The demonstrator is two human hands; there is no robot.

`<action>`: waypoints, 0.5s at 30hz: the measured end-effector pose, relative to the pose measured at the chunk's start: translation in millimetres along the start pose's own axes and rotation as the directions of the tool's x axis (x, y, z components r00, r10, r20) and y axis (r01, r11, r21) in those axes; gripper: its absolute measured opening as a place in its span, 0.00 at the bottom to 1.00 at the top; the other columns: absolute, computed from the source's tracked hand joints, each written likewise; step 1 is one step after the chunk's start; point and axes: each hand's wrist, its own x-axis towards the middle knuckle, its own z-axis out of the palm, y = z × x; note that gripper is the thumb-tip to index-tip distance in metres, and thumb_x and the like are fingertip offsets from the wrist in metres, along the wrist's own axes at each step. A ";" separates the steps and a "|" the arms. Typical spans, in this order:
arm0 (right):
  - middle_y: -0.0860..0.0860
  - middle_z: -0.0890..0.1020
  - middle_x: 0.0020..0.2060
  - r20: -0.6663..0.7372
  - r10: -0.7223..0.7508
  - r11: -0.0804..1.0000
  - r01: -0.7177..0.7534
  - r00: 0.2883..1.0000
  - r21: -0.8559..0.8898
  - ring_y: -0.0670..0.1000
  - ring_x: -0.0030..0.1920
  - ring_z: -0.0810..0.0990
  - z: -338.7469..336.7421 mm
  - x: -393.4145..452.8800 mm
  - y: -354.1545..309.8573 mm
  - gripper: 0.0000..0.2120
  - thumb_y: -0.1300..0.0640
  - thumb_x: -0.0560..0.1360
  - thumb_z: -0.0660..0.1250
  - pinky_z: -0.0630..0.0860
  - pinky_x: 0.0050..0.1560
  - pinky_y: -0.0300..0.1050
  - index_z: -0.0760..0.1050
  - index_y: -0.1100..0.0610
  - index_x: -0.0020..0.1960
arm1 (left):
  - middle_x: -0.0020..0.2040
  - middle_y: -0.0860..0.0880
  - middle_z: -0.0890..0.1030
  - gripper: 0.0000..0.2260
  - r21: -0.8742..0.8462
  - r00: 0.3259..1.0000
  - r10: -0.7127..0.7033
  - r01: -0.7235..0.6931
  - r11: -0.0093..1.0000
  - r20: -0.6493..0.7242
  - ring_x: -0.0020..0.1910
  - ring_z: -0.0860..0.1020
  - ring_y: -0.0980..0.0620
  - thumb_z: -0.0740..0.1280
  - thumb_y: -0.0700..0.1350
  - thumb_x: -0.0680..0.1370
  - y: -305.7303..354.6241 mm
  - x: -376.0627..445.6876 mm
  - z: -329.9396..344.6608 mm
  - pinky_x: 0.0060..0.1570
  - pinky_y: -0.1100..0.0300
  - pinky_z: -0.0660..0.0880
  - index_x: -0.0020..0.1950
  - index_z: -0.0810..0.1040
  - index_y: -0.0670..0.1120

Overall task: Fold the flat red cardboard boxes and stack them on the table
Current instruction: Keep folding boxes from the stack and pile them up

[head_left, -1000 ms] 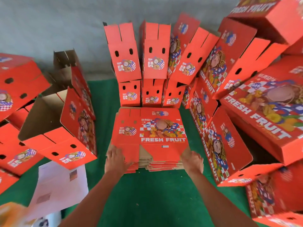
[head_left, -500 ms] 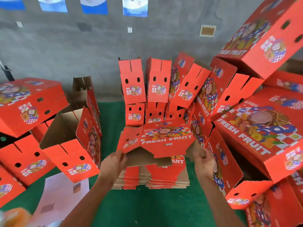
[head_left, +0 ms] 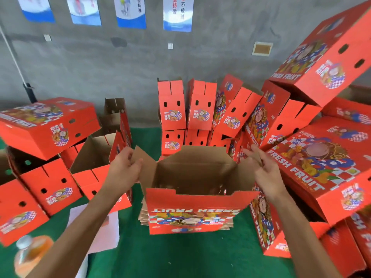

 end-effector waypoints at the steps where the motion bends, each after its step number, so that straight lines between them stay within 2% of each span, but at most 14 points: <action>1: 0.44 0.82 0.66 0.066 -0.021 0.998 0.025 0.998 -0.057 0.55 0.58 0.84 -2.2 -3.6 2.2 0.23 0.62 0.85 0.62 0.78 0.67 0.57 0.67 0.53 0.79 | 0.44 0.47 0.78 0.04 0.070 0.998 0.021 -0.017 0.997 -0.051 0.45 0.78 0.43 0.68 0.36 0.80 -4.2 -4.2 1.2 0.42 0.51 0.73 0.53 0.74 0.41; 3: 0.46 0.85 0.60 0.171 -0.070 0.984 0.096 0.983 -0.152 0.41 0.47 0.85 -3.6 -11.7 8.1 0.20 0.61 0.85 0.62 0.79 0.56 0.35 0.71 0.53 0.76 | 0.53 0.48 0.75 0.14 0.111 0.991 0.069 -0.055 0.992 -0.118 0.52 0.74 0.47 0.67 0.32 0.78 -11.1 -19.8 6.0 0.49 0.58 0.68 0.63 0.73 0.41; 4: 0.48 0.85 0.56 0.191 -0.088 0.979 0.120 0.978 -0.167 0.41 0.48 0.84 -3.3 -16.3 12.0 0.18 0.63 0.85 0.62 0.78 0.56 0.34 0.74 0.54 0.73 | 0.57 0.47 0.74 0.19 0.123 0.986 0.098 -0.082 0.989 -0.132 0.54 0.73 0.49 0.66 0.30 0.77 -14.5 -28.8 8.7 0.52 0.59 0.68 0.66 0.73 0.41; 6: 0.53 0.85 0.50 0.231 -0.139 0.968 0.182 0.963 -0.175 0.54 0.53 0.84 0.6 -26.9 24.2 0.13 0.68 0.83 0.62 0.76 0.62 0.50 0.79 0.60 0.64 | 0.62 0.44 0.73 0.23 0.169 0.985 0.133 -0.113 0.979 -0.111 0.56 0.74 0.48 0.65 0.28 0.75 -24.0 -45.5 16.2 0.56 0.57 0.69 0.70 0.74 0.41; 7: 0.55 0.84 0.48 0.265 -0.169 0.957 0.223 0.949 -0.187 0.55 0.53 0.83 3.1 -33.5 33.2 0.11 0.71 0.82 0.62 0.75 0.63 0.55 0.81 0.62 0.58 | 0.63 0.42 0.72 0.23 0.189 0.987 0.134 -0.115 0.975 -0.091 0.57 0.75 0.45 0.65 0.27 0.75 -29.3 -52.0 19.9 0.57 0.55 0.71 0.69 0.76 0.40; 9: 0.57 0.82 0.46 0.292 -0.167 0.959 0.224 0.942 -0.172 0.56 0.52 0.81 4.0 -42.4 49.1 0.14 0.77 0.79 0.63 0.74 0.59 0.59 0.82 0.62 0.49 | 0.65 0.42 0.71 0.20 0.199 0.992 0.089 -0.070 0.978 -0.092 0.57 0.78 0.39 0.66 0.27 0.75 -37.2 -62.1 26.3 0.57 0.47 0.76 0.66 0.79 0.40; 10: 0.58 0.82 0.46 0.289 -0.159 0.968 0.206 0.944 -0.142 0.58 0.50 0.80 1.5 -44.6 54.5 0.16 0.79 0.77 0.62 0.74 0.57 0.60 0.82 0.61 0.49 | 0.66 0.43 0.70 0.19 0.190 0.992 0.072 -0.052 0.981 -0.102 0.57 0.78 0.38 0.66 0.28 0.76 -39.6 -65.3 28.2 0.56 0.45 0.77 0.66 0.79 0.40; 12: 0.60 0.81 0.47 0.308 -0.145 0.985 0.167 0.940 -0.046 0.59 0.47 0.79 -2.0 -47.5 59.7 0.19 0.74 0.79 0.61 0.74 0.55 0.54 0.81 0.57 0.61 | 0.70 0.47 0.67 0.21 0.195 0.991 0.095 -0.075 0.978 -0.096 0.58 0.78 0.40 0.67 0.28 0.76 -43.3 -66.2 31.3 0.57 0.44 0.79 0.67 0.78 0.42; 14: 0.57 0.84 0.52 0.338 -0.100 0.995 0.084 0.936 0.061 0.53 0.54 0.81 3.7 -50.9 59.8 0.21 0.62 0.83 0.61 0.73 0.62 0.46 0.70 0.51 0.75 | 0.75 0.48 0.66 0.23 0.259 0.981 0.188 -0.168 0.951 -0.055 0.65 0.75 0.44 0.68 0.26 0.76 -46.9 -64.2 34.1 0.63 0.47 0.77 0.68 0.78 0.44; 15: 0.55 0.85 0.54 0.333 -0.072 0.995 0.046 0.940 0.086 0.53 0.59 0.80 9.4 -51.1 61.3 0.20 0.58 0.83 0.62 0.71 0.67 0.50 0.69 0.50 0.75 | 0.73 0.47 0.70 0.22 0.277 0.969 0.244 -0.223 0.935 -0.045 0.66 0.75 0.45 0.68 0.25 0.75 -48.7 -61.1 35.9 0.63 0.48 0.76 0.64 0.81 0.44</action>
